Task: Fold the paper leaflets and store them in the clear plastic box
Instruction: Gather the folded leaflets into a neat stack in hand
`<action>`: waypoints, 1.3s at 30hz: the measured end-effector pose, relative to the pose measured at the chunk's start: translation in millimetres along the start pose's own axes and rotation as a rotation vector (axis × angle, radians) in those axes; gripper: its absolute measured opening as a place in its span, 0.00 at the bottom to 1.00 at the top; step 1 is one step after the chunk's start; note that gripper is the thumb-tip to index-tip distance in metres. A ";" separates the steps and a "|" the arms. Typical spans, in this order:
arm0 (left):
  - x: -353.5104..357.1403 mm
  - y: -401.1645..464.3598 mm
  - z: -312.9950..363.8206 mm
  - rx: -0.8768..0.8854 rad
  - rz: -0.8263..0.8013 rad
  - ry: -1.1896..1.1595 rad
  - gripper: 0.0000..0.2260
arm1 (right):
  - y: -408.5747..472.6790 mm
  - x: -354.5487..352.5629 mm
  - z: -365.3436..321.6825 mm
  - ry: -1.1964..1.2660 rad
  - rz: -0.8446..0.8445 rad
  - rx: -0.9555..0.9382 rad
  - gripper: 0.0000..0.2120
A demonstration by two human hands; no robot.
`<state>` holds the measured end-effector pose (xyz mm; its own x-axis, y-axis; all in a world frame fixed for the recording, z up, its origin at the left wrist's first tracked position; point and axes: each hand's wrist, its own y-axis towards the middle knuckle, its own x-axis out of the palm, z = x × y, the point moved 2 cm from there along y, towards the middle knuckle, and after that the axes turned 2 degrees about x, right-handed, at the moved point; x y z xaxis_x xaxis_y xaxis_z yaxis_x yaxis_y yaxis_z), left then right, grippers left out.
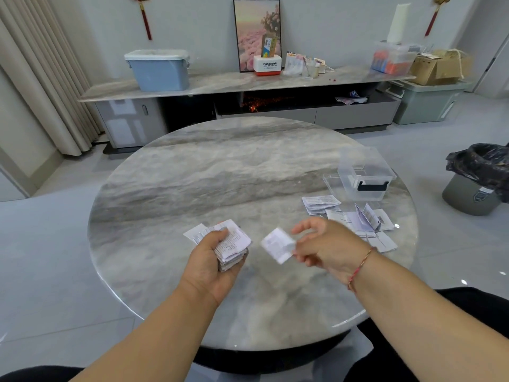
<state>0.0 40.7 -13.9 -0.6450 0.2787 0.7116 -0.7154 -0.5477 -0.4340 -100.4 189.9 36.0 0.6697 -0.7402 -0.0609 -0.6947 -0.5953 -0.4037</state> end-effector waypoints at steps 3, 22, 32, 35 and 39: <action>-0.4 -1.2 -4.3 -0.009 -0.041 0.056 0.05 | 0.4 -6.6 -9.6 0.159 0.071 -0.150 0.16; 9.8 -22.6 -24.7 -0.185 -0.326 0.255 0.13 | 10.9 33.7 10.8 -1.065 -0.152 -0.808 0.50; 4.6 -18.3 -29.7 -0.304 -0.297 0.069 0.24 | 59.7 -32.9 14.8 -0.992 0.381 -0.491 0.25; 4.0 -18.0 -28.9 -0.286 -0.254 0.079 0.19 | 92.2 -62.5 31.2 -1.391 0.574 -0.177 0.20; 2.2 -15.9 -27.9 -0.276 -0.208 0.090 0.19 | 111.7 -67.9 43.4 -1.376 0.588 -0.155 0.19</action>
<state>2.5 72.1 -20.9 -0.4906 0.4369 0.7539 -0.8713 -0.2415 -0.4271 -212.1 187.3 -44.5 -0.0508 -0.0677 -0.9964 -0.9057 -0.4174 0.0745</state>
